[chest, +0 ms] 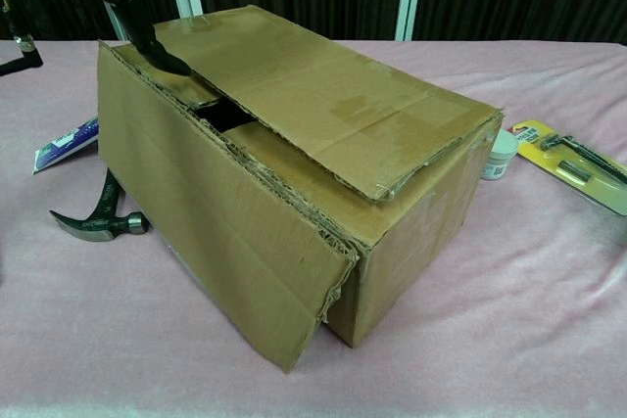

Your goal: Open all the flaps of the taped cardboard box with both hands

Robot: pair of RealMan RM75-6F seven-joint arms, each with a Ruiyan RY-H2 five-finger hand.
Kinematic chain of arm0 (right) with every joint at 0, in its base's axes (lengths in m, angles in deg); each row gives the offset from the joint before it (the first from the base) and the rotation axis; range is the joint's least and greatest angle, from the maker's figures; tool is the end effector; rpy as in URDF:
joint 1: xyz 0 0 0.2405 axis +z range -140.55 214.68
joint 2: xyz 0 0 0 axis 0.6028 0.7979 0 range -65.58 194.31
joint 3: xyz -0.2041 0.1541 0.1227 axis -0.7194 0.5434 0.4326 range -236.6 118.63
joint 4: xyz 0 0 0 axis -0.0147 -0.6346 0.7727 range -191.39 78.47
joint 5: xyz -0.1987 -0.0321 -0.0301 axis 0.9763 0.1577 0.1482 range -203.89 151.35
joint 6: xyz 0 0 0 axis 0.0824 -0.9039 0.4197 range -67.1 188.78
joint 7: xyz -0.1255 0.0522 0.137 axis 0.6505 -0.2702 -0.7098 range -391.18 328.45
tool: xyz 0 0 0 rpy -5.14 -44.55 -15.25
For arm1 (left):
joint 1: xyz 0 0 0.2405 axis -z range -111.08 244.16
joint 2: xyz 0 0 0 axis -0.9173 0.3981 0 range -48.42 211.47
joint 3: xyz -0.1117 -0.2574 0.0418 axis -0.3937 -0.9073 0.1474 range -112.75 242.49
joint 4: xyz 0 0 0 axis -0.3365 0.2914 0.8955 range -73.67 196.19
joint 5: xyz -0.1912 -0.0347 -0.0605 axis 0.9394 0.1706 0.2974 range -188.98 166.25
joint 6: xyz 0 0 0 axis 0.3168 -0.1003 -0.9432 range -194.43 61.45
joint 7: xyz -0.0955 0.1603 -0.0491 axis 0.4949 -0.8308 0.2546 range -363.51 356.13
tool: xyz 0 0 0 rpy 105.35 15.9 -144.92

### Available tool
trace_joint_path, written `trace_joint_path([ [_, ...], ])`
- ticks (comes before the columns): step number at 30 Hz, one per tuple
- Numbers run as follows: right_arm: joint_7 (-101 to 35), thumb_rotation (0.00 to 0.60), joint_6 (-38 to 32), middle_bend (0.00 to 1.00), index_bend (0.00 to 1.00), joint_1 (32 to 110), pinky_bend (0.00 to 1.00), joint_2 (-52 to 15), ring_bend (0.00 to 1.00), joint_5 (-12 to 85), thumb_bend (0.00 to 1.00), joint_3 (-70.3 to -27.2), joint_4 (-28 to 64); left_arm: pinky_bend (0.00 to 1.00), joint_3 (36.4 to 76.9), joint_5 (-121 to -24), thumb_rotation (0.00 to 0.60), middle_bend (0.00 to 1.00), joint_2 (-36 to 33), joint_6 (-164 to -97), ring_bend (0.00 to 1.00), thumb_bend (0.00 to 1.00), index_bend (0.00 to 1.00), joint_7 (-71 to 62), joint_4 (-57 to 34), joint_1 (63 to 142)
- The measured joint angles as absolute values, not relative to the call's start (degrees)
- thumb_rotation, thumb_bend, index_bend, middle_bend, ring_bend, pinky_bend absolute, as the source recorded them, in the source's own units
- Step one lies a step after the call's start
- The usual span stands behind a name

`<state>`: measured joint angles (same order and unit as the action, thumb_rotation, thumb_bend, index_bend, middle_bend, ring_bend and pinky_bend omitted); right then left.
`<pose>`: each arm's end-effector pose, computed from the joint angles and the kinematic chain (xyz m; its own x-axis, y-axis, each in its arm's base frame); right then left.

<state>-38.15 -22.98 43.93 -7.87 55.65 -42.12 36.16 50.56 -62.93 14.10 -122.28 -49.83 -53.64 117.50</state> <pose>-0.3031 -0.2855 0.1793 0.1008 0.2124 0.9720 -0.9940 -0.0204 0.1076 -0.0531 0.3853 0.0715 0.6695 0.0761 0.7389 0.6487 -0.5446 -0.5317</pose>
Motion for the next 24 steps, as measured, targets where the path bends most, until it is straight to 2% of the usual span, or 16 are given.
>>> trace_joint_path([
  [24, -39.5, 0.6, -24.1, 0.09, 0.0, 45.1, 0.24, -7.1, 0.05, 53.6, 0.45, -43.3, 36.7, 0.0, 53.8, -61.4, 0.6, 0.0, 7.5, -124.4, 0.0, 0.15, 0.0, -50.6, -47.7, 123.7],
])
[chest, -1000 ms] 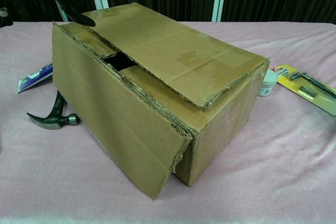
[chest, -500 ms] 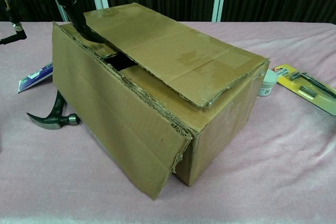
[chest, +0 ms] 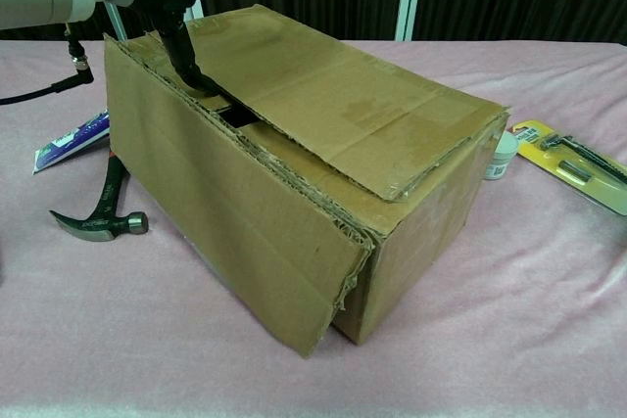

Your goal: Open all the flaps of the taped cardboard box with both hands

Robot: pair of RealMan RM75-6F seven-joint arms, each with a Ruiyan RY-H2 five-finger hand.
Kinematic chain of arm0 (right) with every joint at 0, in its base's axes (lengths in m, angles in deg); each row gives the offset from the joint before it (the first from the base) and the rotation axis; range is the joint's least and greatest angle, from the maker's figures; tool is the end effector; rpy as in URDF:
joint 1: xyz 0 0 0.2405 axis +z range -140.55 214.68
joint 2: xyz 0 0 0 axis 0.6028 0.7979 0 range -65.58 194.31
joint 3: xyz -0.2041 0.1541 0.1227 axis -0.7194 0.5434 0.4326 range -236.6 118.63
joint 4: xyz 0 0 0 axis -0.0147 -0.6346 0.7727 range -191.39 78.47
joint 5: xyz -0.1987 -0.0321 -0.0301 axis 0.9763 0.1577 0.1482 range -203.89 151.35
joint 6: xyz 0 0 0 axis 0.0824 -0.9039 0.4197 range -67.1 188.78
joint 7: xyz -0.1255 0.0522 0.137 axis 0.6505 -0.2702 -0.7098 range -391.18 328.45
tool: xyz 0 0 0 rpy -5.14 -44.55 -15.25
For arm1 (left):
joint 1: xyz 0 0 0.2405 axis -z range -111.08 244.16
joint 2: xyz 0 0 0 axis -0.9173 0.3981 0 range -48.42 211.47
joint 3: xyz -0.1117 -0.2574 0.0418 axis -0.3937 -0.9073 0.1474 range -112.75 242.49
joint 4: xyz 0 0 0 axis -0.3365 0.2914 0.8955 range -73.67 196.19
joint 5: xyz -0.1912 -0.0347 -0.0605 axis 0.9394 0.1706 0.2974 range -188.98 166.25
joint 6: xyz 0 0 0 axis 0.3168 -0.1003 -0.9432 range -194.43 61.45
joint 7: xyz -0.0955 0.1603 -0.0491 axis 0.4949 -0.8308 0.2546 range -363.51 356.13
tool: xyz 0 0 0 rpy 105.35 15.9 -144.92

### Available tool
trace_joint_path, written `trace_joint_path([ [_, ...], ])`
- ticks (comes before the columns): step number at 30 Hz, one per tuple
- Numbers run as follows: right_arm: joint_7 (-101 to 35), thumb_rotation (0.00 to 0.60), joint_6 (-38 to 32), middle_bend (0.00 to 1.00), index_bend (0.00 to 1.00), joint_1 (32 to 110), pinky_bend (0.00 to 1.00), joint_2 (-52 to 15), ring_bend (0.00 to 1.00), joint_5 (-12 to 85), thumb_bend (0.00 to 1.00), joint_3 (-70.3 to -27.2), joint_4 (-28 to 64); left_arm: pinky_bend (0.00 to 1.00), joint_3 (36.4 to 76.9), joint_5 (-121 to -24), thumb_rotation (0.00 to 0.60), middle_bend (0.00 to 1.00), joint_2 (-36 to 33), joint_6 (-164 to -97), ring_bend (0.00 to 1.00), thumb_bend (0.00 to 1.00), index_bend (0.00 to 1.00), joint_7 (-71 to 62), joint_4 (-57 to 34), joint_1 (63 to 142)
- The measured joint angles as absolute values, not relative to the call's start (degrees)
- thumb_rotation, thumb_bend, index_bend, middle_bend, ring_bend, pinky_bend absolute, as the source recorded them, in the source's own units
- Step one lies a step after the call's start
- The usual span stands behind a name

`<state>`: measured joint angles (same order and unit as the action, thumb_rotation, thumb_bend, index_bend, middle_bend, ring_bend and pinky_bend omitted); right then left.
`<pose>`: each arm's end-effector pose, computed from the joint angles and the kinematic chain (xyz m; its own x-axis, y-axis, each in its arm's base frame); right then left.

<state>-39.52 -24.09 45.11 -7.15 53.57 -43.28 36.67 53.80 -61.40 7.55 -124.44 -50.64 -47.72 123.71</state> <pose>-0.3040 -0.2877 0.1832 0.0755 0.2180 0.9730 -0.9967 -0.0122 0.0800 -0.0360 0.3974 0.0368 0.6912 0.0494 0.7210 0.6111 -0.5726 -0.5465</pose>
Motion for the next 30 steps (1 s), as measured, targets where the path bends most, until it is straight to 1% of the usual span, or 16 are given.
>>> trace_joint_path([
  [5, -39.9, 0.6, -24.3, 0.09, 0.0, 45.3, 0.24, -7.1, 0.05, 53.1, 0.45, -43.3, 36.6, 0.0, 54.0, -60.9, 0.6, 0.0, 8.2, -124.7, 0.0, 0.15, 0.0, -49.8, -49.3, 123.9],
  [13, -40.1, 0.6, -24.4, 0.09, 0.0, 45.5, 0.24, -7.1, 0.05, 52.8, 0.45, -43.7, 36.7, 0.0, 54.8, -58.7, 0.6, 0.0, 11.7, -124.5, 0.0, 0.15, 0.0, -49.4, -52.9, 124.4],
  [19, -40.3, 0.6, -24.6, 0.09, 0.0, 45.6, 0.24, -7.1, 0.05, 52.6, 0.45, -43.8, 36.7, 0.0, 55.6, -56.8, 0.6, 0.0, 11.4, -124.3, 0.0, 0.15, 0.0, -50.4, -52.2, 125.9],
  [21, -40.4, 0.6, -24.7, 0.09, 0.0, 45.6, 0.24, -7.0, 0.05, 52.5, 0.45, -43.8, 36.8, 0.0, 55.8, -56.8, 0.6, 0.0, 10.6, -124.6, 0.0, 0.16, 0.0, -50.7, -51.2, 126.2],
  [26, -40.5, 0.6, -24.8, 0.09, 0.0, 45.7, 0.24, -7.0, 0.05, 52.6, 0.45, -44.0, 36.8, 0.0, 55.9, -60.6, 0.6, 0.0, 8.3, -127.0, 0.0, 0.22, 0.0, -51.3, -48.0, 126.7],
  [30, -40.5, 0.6, -25.0, 0.09, 0.0, 45.8, 0.24, -6.9, 0.05, 52.7, 0.45, -44.2, 36.9, 0.0, 54.8, -65.5, 0.6, 0.0, 6.6, -129.2, 0.0, 0.24, 0.0, -50.5, -45.1, 127.0],
])
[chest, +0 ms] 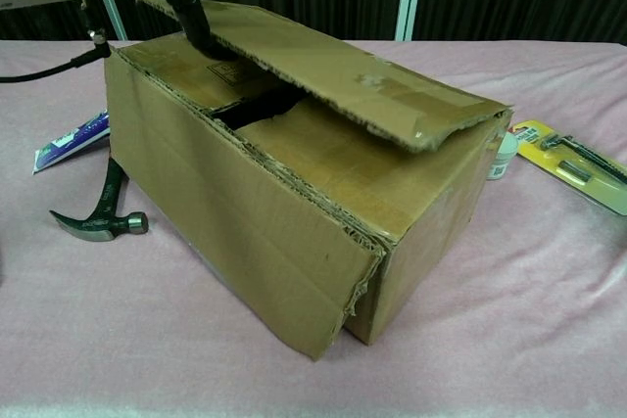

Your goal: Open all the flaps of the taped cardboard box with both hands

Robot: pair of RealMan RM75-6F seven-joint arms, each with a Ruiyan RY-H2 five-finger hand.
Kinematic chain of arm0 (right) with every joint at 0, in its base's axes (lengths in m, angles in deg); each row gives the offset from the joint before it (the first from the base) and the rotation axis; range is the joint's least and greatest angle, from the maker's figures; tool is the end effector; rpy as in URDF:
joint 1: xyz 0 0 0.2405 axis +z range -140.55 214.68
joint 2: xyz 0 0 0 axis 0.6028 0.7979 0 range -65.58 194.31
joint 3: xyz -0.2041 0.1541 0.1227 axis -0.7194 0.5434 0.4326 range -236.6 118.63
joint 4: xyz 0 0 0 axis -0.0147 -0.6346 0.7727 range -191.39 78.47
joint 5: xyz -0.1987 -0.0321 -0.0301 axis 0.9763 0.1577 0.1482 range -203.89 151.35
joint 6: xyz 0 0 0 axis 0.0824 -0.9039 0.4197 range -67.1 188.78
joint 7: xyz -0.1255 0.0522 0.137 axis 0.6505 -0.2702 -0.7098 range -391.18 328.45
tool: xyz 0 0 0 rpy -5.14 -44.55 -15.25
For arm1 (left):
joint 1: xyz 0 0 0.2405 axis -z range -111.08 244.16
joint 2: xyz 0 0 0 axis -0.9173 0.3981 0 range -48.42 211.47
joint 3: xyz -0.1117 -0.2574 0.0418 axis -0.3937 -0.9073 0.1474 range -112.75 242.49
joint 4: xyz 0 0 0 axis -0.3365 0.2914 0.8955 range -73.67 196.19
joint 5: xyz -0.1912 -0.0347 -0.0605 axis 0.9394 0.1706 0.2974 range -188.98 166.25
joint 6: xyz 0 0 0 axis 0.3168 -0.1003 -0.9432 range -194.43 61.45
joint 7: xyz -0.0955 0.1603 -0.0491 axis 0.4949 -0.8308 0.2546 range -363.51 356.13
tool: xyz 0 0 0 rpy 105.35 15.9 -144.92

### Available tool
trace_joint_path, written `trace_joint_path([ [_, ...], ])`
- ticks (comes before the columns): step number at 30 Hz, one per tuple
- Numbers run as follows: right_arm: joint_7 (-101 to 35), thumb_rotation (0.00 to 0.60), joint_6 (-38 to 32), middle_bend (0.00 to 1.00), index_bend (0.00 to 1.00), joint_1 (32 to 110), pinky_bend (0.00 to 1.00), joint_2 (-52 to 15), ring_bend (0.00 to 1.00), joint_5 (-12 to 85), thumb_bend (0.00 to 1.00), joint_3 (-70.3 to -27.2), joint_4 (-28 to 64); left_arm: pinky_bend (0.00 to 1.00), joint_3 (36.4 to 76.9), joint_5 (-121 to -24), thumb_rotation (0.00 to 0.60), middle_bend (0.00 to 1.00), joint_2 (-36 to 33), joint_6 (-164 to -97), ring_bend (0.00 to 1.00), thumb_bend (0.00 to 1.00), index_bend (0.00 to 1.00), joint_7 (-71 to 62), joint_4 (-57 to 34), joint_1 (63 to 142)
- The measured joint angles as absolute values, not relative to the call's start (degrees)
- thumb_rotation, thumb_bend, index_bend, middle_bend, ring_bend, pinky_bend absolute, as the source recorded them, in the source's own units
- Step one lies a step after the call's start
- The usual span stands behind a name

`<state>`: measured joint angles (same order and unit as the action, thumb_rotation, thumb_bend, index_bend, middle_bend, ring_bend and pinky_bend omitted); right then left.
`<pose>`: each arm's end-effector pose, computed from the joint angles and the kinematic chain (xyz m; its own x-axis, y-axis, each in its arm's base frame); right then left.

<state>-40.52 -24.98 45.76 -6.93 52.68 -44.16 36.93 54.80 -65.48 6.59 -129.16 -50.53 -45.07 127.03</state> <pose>-0.3039 -0.2881 0.1841 0.0562 0.2210 0.9736 -0.9981 -0.0123 0.0604 -0.0115 0.4076 0.0480 0.6858 -0.0961 0.7214 0.5541 -0.5737 -0.6032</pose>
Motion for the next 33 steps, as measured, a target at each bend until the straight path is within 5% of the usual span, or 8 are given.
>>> trace_joint_path([
  [10, -41.5, 0.6, -25.0, 0.09, 0.0, 45.9, 0.24, -6.9, 0.05, 51.7, 0.45, -43.9, 36.7, 0.0, 48.6, -68.8, 0.6, 0.0, 3.2, -128.7, 0.0, 0.25, 0.0, -50.4, -33.6, 132.8],
  [23, -42.9, 0.6, -23.7, 0.09, 0.0, 46.0, 0.24, -6.8, 0.05, 50.2, 0.45, -43.9, 36.4, 0.0, 44.3, -69.2, 0.6, 0.0, -9.9, -125.1, 0.0, 0.25, 0.0, -50.9, -9.2, 142.6],
  [33, -43.6, 0.6, -23.5, 0.09, 0.0, 46.1, 0.24, -6.6, 0.05, 49.9, 0.45, -43.9, 36.4, 0.07, 44.6, -69.6, 0.6, 0.02, -10.0, -122.9, 0.0, 0.3, 0.02, -47.4, -10.0, 142.8],
])
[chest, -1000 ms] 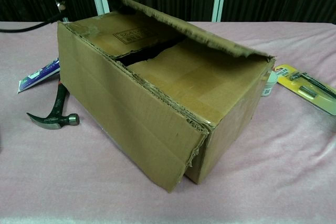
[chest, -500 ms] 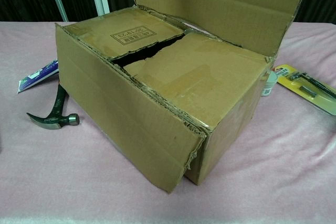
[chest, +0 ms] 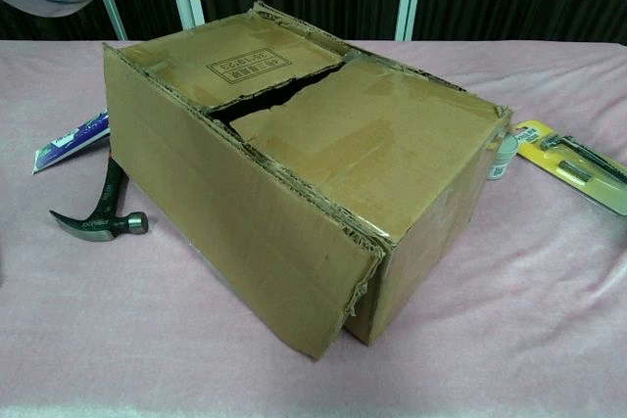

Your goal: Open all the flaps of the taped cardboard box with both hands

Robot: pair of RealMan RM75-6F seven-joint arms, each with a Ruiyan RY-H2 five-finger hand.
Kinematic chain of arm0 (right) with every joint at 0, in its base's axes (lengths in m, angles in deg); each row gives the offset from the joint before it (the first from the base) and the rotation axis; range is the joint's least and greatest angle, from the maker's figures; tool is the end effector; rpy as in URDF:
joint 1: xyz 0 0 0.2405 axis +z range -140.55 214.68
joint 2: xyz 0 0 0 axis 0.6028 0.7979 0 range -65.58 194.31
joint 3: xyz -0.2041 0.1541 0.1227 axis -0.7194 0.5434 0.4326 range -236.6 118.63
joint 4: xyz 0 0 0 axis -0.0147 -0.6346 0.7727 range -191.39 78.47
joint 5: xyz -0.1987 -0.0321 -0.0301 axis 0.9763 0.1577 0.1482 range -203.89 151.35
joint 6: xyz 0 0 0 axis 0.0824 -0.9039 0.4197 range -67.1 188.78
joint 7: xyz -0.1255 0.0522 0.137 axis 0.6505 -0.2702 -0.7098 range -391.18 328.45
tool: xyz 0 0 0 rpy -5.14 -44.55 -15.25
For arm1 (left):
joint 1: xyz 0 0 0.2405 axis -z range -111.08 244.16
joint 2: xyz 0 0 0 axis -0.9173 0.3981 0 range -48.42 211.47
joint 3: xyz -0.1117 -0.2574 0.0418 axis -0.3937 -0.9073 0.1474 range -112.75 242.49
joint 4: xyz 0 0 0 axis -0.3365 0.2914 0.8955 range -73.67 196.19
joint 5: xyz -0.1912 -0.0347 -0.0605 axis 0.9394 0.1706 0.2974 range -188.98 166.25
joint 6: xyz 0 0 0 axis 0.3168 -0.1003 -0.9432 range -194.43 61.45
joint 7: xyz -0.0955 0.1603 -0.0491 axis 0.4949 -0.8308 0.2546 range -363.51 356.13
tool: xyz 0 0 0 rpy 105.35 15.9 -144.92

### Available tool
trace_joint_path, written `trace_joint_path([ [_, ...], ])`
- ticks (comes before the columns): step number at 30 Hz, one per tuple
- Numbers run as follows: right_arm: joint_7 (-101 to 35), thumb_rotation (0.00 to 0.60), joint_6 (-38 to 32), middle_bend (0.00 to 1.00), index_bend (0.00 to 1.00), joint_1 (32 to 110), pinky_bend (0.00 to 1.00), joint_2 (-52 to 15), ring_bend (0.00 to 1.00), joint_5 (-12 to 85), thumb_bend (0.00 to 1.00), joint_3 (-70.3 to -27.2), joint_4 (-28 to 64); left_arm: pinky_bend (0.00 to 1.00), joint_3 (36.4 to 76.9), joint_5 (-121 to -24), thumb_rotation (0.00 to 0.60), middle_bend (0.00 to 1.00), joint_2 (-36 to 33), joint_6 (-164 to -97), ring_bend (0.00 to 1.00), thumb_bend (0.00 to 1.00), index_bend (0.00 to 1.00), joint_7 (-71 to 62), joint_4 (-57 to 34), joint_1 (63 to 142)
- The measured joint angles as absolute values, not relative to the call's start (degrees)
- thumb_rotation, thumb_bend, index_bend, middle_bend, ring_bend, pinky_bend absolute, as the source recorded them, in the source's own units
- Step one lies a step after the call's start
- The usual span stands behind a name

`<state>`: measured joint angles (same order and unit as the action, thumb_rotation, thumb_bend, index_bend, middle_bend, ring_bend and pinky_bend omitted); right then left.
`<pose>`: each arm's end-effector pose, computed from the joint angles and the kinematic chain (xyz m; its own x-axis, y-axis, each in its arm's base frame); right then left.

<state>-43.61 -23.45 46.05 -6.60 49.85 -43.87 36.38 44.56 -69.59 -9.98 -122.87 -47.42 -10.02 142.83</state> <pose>-0.3145 -0.2913 0.1853 0.0109 0.2124 0.9771 -0.9997 0.0231 0.0061 0.1059 0.4972 0.0256 0.6163 -0.3976 0.6797 0.4664 -0.5112 -0.7219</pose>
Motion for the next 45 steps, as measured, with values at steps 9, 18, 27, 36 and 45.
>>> trace_joint_path([
  [9, -42.9, 0.6, -23.5, 0.09, 0.0, 46.2, 0.24, -6.8, 0.05, 50.4, 0.45, -44.4, 36.6, 0.27, 48.5, -74.7, 0.6, 0.24, 3.3, -110.8, 0.17, 0.82, 0.21, -36.5, -22.7, 140.2],
  [18, -42.8, 0.6, -23.7, 0.09, 0.0, 46.1, 0.24, -6.8, 0.05, 50.3, 0.45, -44.3, 36.7, 0.31, 52.7, -87.6, 0.6, 0.36, 16.1, -98.0, 0.26, 0.96, 0.33, -26.3, -33.2, 140.3],
  [27, -43.3, 0.6, -23.6, 0.09, 0.0, 46.2, 0.24, -6.8, 0.05, 49.9, 0.45, -44.2, 36.6, 0.31, 56.7, -97.8, 0.6, 0.43, 17.3, -94.9, 0.28, 0.99, 0.38, -22.7, -36.8, 141.2],
  [36, -43.4, 0.6, -23.6, 0.09, 0.0, 46.2, 0.24, -6.7, 0.05, 49.8, 0.45, -44.1, 36.6, 0.31, 59.1, -101.3, 0.6, 0.54, 14.7, -92.4, 0.28, 1.0, 0.46, -22.0, -34.6, 142.8],
  [45, -43.4, 0.6, -23.5, 0.09, 0.0, 46.2, 0.24, -6.7, 0.05, 49.8, 0.45, -44.2, 36.7, 0.34, 60.7, -103.0, 0.6, 0.62, 14.9, -90.3, 0.33, 1.0, 0.52, -23.6, -33.3, 144.0],
])
